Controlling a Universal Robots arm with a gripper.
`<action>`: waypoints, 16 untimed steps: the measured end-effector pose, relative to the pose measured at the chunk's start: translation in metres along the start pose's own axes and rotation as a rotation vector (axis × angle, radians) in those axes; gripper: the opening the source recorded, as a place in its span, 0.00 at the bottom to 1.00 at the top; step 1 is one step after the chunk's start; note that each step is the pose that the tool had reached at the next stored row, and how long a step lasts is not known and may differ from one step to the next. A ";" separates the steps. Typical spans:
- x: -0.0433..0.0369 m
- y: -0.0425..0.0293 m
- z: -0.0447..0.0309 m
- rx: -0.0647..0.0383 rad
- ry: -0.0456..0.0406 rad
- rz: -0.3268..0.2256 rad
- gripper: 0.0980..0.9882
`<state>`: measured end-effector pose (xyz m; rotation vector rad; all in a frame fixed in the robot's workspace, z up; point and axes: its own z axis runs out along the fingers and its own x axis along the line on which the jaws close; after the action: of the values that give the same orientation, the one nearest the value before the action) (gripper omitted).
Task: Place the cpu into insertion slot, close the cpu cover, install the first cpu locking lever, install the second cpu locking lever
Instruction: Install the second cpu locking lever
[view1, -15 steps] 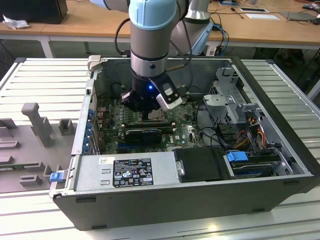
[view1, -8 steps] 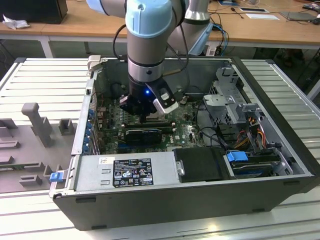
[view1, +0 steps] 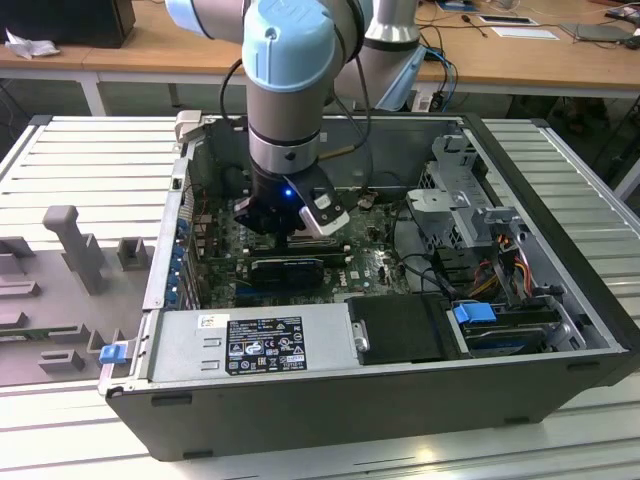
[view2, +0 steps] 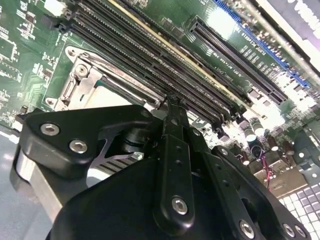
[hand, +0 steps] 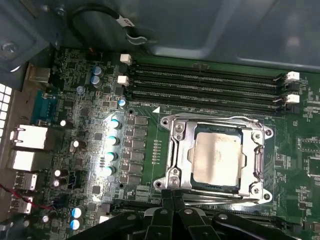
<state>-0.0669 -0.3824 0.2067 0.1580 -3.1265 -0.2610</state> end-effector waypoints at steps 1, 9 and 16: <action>0.0011 -0.0004 0.0002 -0.006 -0.0016 0.000 0.01; 0.0079 -0.0045 0.0054 -0.072 -0.0157 -0.002 0.01; 0.0084 -0.0044 0.0043 -0.087 -0.0185 -0.002 0.01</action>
<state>-0.0748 -0.3869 0.2016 0.1597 -3.1260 -0.4001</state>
